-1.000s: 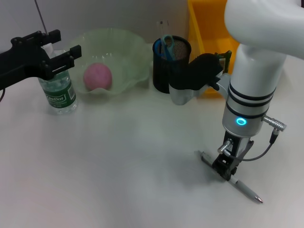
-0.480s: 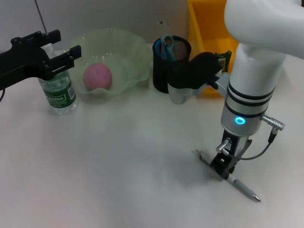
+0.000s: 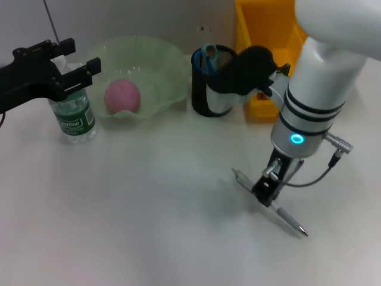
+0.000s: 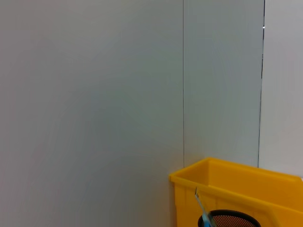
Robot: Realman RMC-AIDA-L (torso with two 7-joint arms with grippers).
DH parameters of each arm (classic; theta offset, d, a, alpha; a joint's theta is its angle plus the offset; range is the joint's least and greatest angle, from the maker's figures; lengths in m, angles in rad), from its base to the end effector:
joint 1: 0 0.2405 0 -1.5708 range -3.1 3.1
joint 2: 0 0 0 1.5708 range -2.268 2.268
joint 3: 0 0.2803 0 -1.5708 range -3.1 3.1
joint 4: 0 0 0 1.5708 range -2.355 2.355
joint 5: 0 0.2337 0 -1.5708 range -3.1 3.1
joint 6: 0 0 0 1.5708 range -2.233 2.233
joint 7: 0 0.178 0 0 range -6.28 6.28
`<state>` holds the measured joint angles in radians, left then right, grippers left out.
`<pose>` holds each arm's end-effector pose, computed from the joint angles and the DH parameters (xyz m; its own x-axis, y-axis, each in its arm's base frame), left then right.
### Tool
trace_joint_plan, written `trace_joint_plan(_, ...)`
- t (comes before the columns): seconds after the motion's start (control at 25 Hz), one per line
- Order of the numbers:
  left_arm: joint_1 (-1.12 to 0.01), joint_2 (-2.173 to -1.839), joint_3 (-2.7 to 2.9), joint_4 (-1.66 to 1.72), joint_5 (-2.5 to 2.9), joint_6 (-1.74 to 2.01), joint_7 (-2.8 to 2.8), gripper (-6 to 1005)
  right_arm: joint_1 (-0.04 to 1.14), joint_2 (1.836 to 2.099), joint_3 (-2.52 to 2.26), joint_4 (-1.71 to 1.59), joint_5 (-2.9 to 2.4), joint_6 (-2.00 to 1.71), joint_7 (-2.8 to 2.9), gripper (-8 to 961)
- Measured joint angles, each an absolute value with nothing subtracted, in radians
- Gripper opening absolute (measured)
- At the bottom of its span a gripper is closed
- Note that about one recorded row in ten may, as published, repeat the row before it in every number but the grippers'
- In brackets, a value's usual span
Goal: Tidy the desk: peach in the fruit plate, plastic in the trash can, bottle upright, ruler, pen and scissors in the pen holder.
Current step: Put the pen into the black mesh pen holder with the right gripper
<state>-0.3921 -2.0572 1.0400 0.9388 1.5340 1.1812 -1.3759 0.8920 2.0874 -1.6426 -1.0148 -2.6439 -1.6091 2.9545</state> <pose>-0.2499 0.4237 0.0135 0.8040 0.0951 0.5870 0.4413 -0.7571 -0.4818 0.1813 0.3902 -0.1032 0.4784 -0.7578 0.4437 -0.5662 -0.6524 -0.5037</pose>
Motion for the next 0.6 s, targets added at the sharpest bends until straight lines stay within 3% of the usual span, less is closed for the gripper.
trace_joint_plan(0.6, -0.384, -2.057, 1.040, 0.949, 1.534, 1.191, -1.376, 663, 0.819, 2.083, -1.592, -1.237, -2.676, -1.642, 2.954, 122)
